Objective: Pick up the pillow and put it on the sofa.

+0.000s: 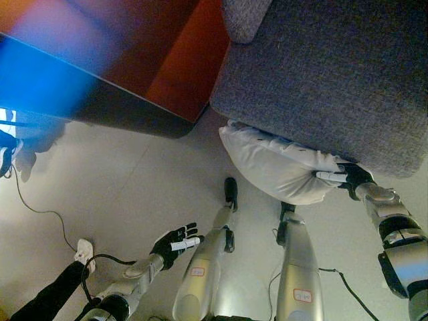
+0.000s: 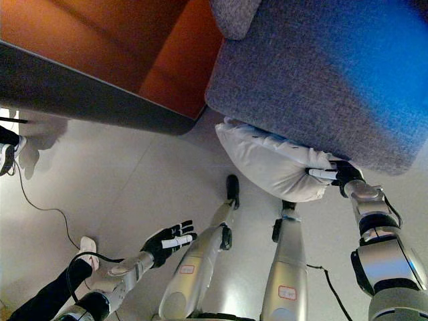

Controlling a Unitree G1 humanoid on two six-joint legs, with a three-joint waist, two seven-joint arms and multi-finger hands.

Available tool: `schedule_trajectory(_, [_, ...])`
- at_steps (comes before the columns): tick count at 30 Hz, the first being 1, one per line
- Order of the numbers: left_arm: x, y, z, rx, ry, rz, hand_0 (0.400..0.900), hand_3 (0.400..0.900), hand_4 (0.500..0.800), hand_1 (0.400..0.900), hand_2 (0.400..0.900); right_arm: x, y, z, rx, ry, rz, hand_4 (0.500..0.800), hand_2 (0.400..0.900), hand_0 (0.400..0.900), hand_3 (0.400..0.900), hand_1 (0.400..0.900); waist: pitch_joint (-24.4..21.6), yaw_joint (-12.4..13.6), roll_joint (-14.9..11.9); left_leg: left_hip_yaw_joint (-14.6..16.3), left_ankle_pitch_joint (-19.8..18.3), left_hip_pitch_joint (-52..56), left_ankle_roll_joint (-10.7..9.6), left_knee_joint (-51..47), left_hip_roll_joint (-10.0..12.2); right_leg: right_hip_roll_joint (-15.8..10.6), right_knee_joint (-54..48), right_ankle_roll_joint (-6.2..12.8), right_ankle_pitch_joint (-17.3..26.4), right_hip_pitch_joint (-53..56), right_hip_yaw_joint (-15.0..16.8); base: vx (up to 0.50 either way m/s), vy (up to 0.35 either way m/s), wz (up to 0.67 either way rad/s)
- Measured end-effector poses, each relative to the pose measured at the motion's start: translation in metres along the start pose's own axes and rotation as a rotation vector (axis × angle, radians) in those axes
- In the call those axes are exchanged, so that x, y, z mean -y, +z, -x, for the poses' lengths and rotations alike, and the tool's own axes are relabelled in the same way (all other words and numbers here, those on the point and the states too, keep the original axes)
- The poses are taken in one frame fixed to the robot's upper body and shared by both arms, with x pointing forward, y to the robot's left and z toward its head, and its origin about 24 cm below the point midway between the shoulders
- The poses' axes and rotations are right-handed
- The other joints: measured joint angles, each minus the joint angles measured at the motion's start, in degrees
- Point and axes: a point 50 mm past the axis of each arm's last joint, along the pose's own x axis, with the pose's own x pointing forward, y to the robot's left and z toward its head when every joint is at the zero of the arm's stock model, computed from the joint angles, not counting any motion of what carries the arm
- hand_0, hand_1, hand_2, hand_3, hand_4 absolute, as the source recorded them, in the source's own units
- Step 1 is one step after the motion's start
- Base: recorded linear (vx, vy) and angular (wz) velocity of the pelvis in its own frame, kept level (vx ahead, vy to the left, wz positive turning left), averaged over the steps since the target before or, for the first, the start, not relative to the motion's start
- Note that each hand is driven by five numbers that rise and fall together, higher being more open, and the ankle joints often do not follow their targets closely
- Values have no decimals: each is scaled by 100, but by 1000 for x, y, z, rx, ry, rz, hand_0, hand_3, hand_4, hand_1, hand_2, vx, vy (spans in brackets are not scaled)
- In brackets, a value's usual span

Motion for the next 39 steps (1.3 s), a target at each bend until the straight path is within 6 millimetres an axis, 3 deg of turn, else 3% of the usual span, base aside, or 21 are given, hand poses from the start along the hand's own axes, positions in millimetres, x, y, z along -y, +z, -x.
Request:
schedule_trajectory(7, [-13,-18,8,-54,56,56,900,900,800,900,900,-10,-25,14,54,122,83,500,400,400,400,400,32,-41,-48,0,-23,850,-3,-302,116,121,-522,57,83,957,-72,73,-54,-8])
schedule_trajectory(11, [-26,-30,17,-83,120,99,900,900,800,900,900,-13,-23,23,123,161,110,500,400,400,400,400,78,-188,-178,18,-56,1203,7,-450,188,210,-931,62,222,1421,-98,100,-35,-12])
schedule_trajectory(16, [-36,-51,30,-150,180,136,900,900,800,900,900,-23,-16,33,184,251,163,500,400,400,400,400,-19,-434,-554,135,-203,1563,36,-452,261,318,-1699,115,503,2098,-80,86,-8,-6])
schedule_trajectory(23, [-41,-56,35,-166,200,130,900,900,800,900,900,-14,7,39,221,282,220,500,400,400,400,400,-178,-485,-856,143,-317,1830,33,-453,265,373,-2634,118,917,2819,-137,70,1,4])
schedule_trajectory(30, [-44,-77,45,-260,229,140,900,900,800,900,900,15,27,43,175,284,262,500,400,400,400,400,-349,-321,-946,96,-410,2086,-10,-454,250,383,-2988,113,1015,3267,-218,111,-24,8])
schedule_trajectory(36, [-49,-93,57,-317,269,157,900,900,800,900,900,42,70,39,200,240,172,500,400,400,400,400,-558,-285,-1201,16,-423,2241,-13,-453,247,397,-3099,105,1027,3515,-299,124,-60,8])
schedule_trajectory(39, [-49,-96,59,-332,273,152,900,900,800,900,900,66,97,42,226,172,118,500,400,400,400,400,-728,-158,-1266,12,-466,2323,-37,-454,245,393,-3103,108,1018,3602,-305,111,-37,8])
